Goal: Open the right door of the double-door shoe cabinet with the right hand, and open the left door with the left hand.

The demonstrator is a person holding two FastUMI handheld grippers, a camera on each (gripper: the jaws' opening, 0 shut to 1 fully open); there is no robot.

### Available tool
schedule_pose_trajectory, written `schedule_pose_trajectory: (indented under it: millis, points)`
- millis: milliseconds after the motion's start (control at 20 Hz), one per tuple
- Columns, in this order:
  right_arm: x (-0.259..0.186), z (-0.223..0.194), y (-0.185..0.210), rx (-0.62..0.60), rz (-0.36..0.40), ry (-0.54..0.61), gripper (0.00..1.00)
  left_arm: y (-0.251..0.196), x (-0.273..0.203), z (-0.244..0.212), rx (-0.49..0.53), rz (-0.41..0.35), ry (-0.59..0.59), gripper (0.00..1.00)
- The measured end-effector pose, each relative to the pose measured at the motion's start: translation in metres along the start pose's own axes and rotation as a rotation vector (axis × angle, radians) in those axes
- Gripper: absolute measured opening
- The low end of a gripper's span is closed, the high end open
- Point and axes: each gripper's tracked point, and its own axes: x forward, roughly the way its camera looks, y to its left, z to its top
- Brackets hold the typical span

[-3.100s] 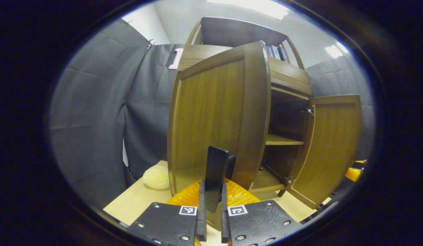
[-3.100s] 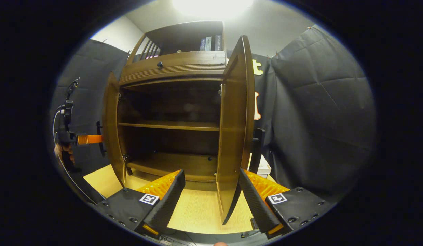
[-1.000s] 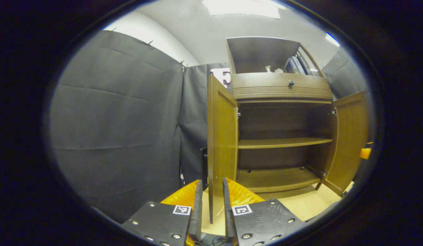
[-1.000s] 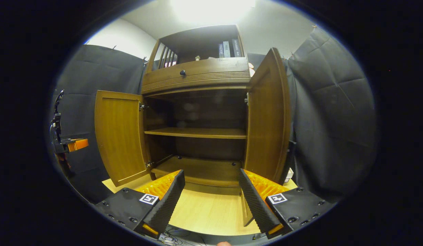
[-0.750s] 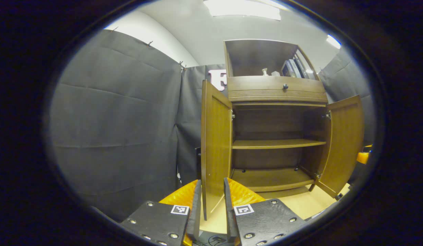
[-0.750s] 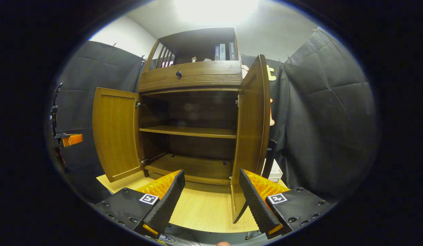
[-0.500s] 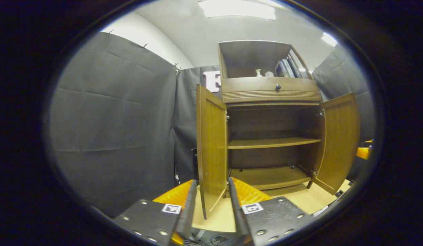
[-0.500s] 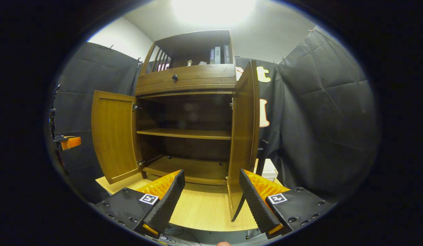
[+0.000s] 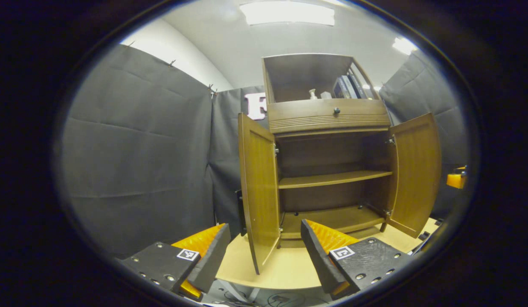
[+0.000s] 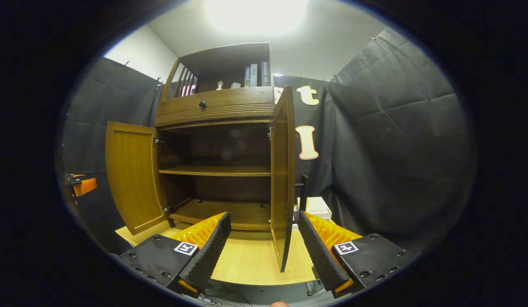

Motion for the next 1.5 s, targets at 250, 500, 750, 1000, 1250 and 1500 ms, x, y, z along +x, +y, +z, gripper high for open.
schedule_pose_trajectory:
  millis: [250, 500, 750, 1000, 1250, 1500]
  points:
    - [-0.007, 0.003, -0.005, -0.002, -0.017, -0.016, 1.0, 0.0, 0.003, 0.002, 0.0, -0.004, -0.02, 0.96]
    - [-0.011, 0.008, -0.005, -0.015, -0.023, -0.025, 0.96, -0.001, 0.004, 0.0, -0.015, -0.002, -0.02, 0.96]
    - [-0.017, 0.01, -0.005, -0.024, -0.03, -0.028, 0.96, 0.002, 0.005, 0.0, 0.0, -0.002, -0.034, 0.96]
    - [-0.023, 0.013, -0.002, -0.033, -0.036, -0.043, 1.0, 0.002, 0.005, -0.004, -0.001, -0.007, -0.026, 0.96]
    - [-0.027, 0.012, -0.003, -0.037, -0.041, -0.04, 0.96, 0.0, 0.006, -0.005, 0.003, -0.019, -0.022, 0.96]
    - [-0.026, 0.014, -0.003, -0.043, -0.044, -0.043, 0.96, -0.002, 0.009, -0.006, -0.004, -0.026, -0.025, 0.96]
